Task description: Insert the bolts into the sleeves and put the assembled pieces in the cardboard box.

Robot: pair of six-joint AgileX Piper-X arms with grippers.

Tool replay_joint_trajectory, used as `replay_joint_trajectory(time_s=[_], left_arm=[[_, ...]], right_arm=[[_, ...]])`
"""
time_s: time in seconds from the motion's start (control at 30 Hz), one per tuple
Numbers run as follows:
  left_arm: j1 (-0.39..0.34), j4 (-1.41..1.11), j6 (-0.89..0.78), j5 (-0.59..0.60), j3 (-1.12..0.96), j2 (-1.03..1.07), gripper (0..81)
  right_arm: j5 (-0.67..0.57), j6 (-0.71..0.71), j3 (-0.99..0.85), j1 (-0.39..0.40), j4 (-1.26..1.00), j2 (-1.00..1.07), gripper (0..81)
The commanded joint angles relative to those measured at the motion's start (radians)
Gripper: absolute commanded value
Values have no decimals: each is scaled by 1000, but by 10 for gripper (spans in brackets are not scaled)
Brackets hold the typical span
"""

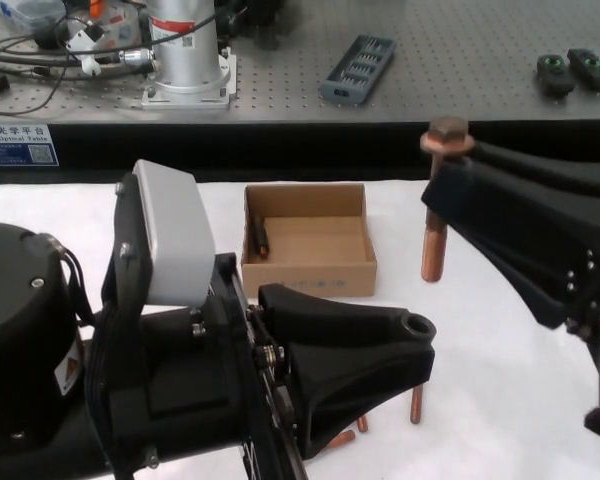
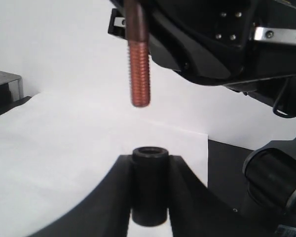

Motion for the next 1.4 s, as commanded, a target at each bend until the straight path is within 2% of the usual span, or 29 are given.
replay_joint_trajectory(time_s=[0.0,0.87,1.17,1.37], left_arm=[[-5,-25,4,-5,-11,-9,6],[-5,-85,-4,-5,-11,-9,6],[-5,-127,-4,-77,-11,-9,6],[-5,-166,-4,-96,-11,-9,6]], right_arm=[[-24,2,-12,5,85,-33,36],[-64,25,-15,5,111,-3,36],[-106,40,-14,5,118,-3,36],[-149,40,-14,5,244,-6,36]])
